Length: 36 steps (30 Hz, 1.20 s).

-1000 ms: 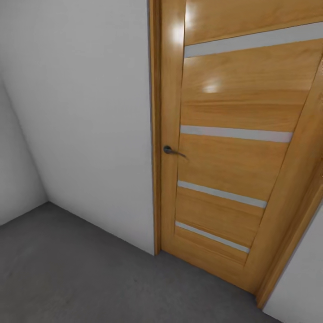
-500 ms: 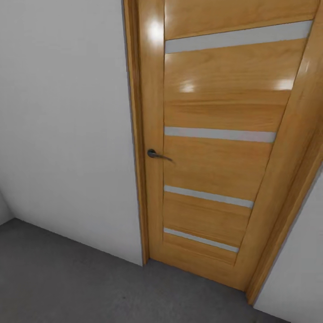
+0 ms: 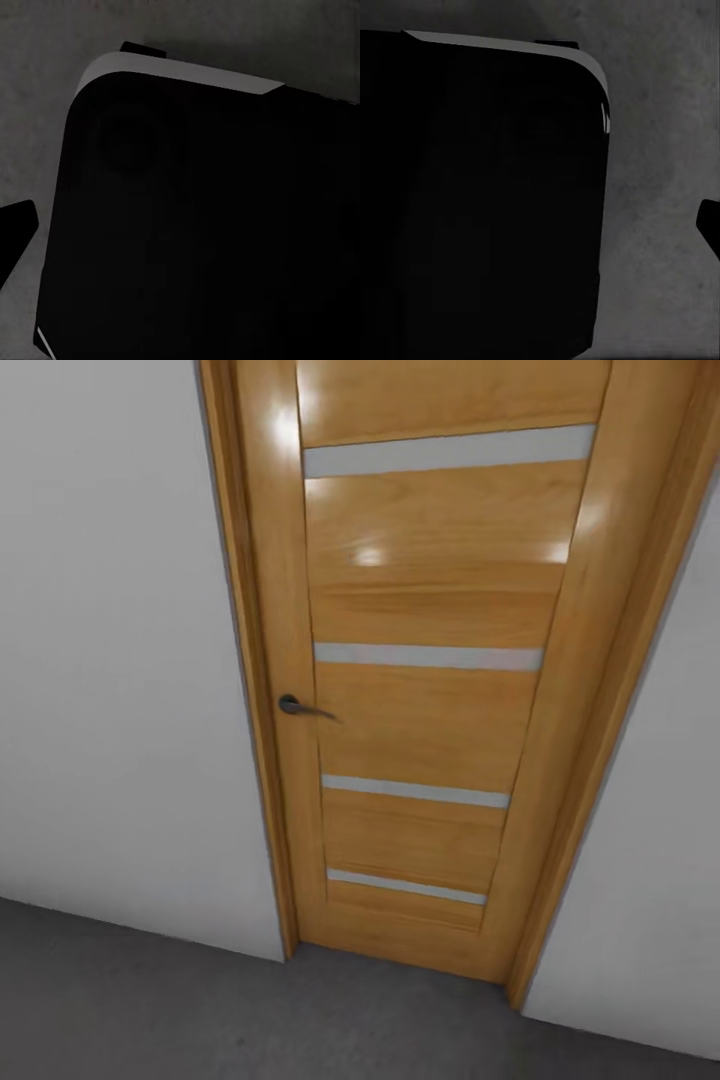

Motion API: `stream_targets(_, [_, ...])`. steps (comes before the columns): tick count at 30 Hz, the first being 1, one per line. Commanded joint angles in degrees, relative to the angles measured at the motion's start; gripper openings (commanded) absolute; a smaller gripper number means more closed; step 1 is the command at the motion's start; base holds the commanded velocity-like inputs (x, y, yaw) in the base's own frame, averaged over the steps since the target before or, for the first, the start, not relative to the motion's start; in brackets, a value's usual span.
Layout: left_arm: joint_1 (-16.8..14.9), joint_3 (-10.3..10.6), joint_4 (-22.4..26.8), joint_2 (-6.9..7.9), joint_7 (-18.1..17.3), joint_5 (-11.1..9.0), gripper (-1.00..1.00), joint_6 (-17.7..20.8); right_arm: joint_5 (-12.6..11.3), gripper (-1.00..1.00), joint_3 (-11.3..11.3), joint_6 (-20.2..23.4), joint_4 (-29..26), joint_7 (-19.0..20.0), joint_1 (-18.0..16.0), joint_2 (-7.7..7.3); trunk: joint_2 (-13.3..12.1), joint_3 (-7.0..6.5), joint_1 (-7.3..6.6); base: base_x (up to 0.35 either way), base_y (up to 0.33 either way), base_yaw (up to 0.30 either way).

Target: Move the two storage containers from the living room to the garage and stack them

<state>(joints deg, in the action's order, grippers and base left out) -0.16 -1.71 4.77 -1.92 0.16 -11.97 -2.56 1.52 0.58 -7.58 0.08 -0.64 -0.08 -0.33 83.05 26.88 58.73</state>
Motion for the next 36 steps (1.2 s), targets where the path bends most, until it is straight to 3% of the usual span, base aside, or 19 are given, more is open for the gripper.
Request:
stream_targets(1, [-0.02,-0.14,-0.02,-0.02,0.02,-0.25,1.00,-0.17,0.16,1.00,0.04,-0.17,0.01,-0.07,-0.01,-0.01,0.02,0.04,0.00,0.000,0.000,-0.288])
stream_targets(12, [-0.02,-0.14,-0.02,-0.02,0.02,-0.25,1.00,-0.17,0.15,1.00,0.03,-0.17,0.01,-0.07,-0.01,-0.02,0.02,0.04,0.00,0.000,0.000,-0.252])
stream_targets(36, [-0.02,-0.14,0.25,0.07,-0.07,-0.33,1.00,-0.17,0.97,1.00,0.75,-0.20,0.01,-0.04,-0.01,-0.46,0.02,0.04,0.00,0.000,0.000,-0.009])
